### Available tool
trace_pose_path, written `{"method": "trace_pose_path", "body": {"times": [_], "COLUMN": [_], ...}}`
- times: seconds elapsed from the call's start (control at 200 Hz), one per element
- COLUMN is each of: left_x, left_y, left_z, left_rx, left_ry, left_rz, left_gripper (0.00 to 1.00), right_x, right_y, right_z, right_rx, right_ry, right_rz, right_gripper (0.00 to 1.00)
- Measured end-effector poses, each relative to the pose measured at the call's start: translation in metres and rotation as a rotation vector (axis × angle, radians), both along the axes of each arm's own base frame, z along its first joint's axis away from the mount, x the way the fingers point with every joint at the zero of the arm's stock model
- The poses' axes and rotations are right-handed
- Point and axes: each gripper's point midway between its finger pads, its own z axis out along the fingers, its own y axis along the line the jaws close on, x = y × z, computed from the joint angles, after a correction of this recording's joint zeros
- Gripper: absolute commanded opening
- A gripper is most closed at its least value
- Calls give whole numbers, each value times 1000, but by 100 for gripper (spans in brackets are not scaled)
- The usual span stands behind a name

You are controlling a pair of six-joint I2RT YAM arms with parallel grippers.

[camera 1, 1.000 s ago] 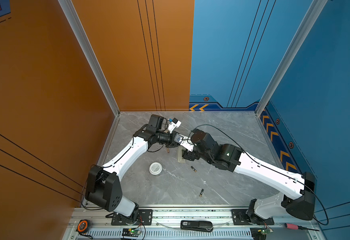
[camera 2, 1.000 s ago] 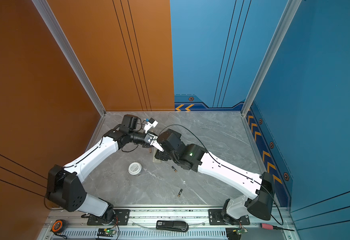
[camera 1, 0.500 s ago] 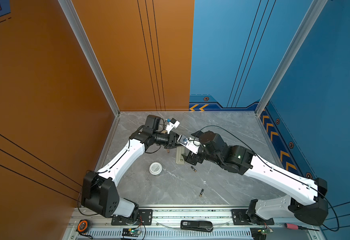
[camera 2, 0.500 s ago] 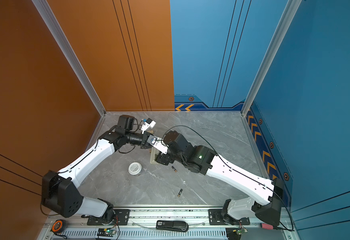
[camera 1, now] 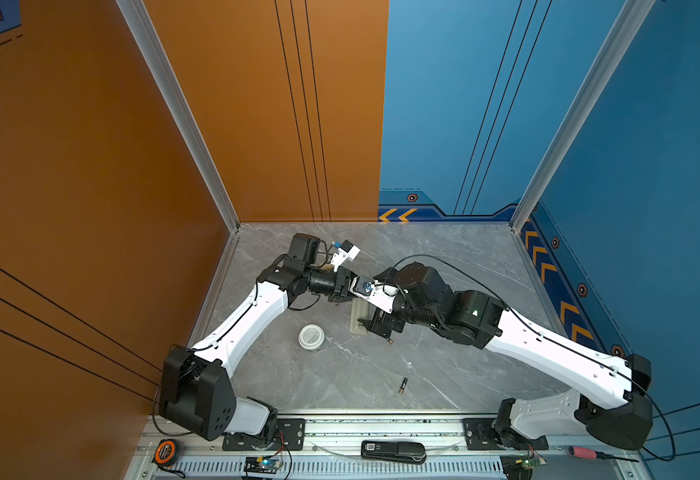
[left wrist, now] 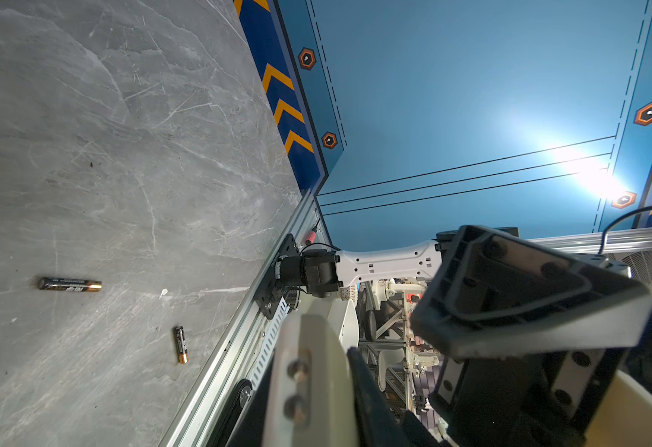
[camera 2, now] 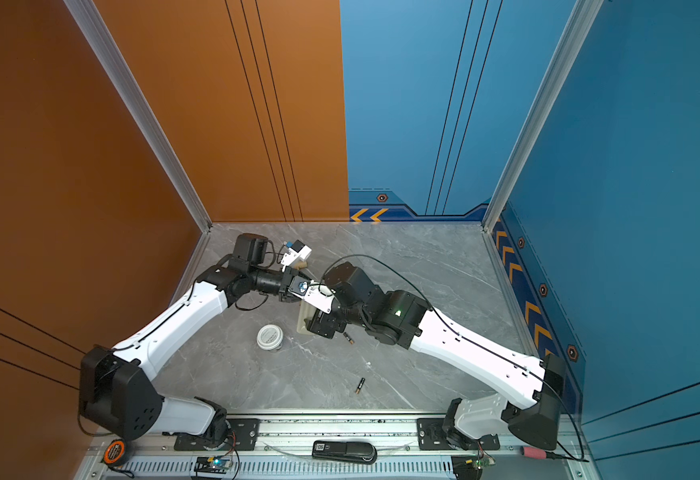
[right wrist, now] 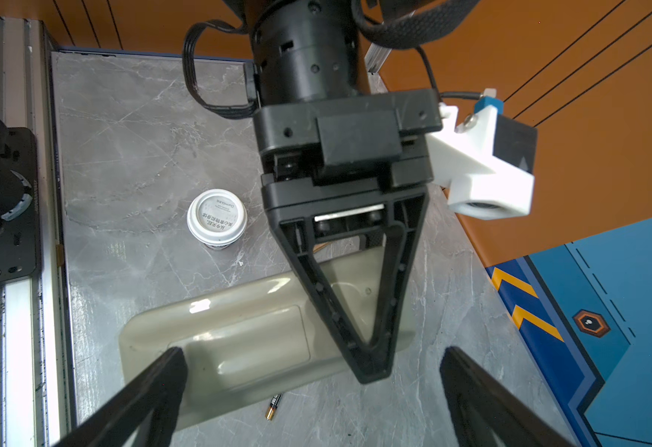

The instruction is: Load the batteries into the remote control

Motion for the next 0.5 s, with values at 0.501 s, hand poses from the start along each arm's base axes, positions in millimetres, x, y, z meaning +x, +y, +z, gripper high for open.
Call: {"method": "trace_pose_path", "body": {"times": [0.501], "left_x": [-5], "left_y": [-2], "left_z": [-4], "left_rx": [-4], "left_ry": [18], "left_rz": [-19], "left_gripper": [0], "right_x": [-2], "right_y": [1], "right_z": [-3], "right_rx": [-19], "right_ry": [-12], "right_rz": [44], "right_gripper": [100]}}
